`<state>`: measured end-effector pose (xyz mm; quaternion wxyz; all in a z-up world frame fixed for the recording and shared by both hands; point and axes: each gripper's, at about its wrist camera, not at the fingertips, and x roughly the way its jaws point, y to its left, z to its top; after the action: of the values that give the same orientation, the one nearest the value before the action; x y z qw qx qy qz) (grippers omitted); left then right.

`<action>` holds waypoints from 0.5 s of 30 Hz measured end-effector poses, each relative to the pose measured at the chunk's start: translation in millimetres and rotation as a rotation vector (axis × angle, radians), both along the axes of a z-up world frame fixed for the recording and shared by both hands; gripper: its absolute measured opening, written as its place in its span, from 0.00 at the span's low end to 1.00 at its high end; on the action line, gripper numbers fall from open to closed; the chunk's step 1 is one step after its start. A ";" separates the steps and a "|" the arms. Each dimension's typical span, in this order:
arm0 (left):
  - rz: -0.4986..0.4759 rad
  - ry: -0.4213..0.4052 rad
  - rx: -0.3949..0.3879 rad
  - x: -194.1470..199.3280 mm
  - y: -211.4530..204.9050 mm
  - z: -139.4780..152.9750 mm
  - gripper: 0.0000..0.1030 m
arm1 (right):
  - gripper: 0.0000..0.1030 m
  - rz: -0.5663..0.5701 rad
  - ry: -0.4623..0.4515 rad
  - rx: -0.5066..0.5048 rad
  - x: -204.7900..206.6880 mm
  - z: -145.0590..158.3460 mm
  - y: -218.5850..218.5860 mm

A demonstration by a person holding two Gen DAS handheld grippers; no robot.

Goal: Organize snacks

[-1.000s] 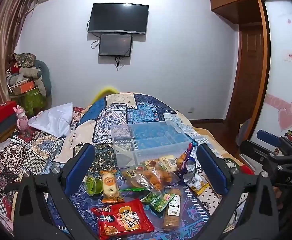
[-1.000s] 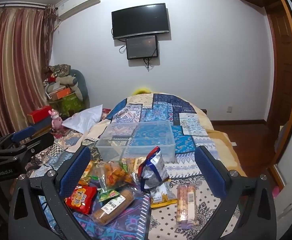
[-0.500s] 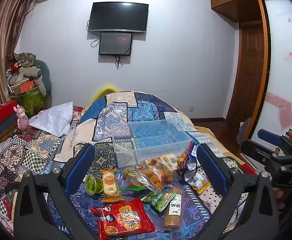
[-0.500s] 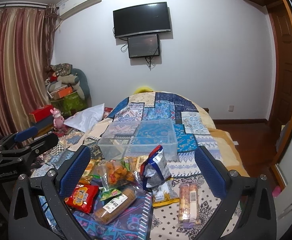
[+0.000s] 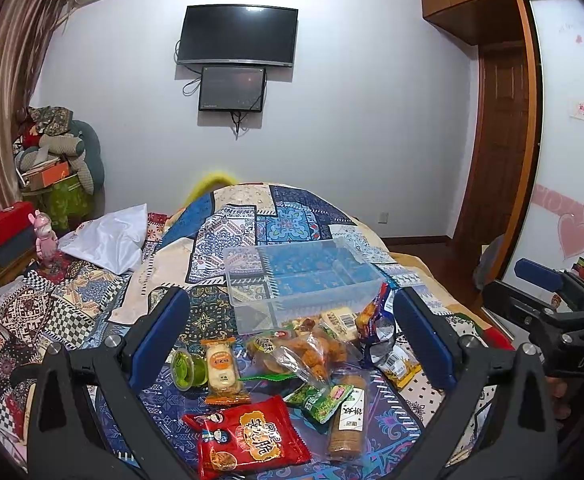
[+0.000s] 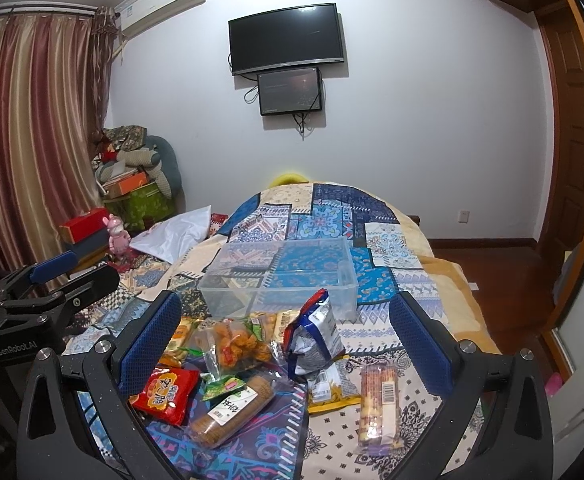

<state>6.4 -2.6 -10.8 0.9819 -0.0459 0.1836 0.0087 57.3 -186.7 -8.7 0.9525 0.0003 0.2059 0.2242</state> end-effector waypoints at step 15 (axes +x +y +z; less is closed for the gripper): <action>0.003 -0.002 0.001 0.2 1.0 -1.2 1.00 | 1.00 0.000 0.003 0.000 -0.7 0.7 0.6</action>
<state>6.6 -1.6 -12.0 0.9821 -0.0456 0.1825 0.0103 56.6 -186.0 -8.0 0.9522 0.0005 0.2072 0.2243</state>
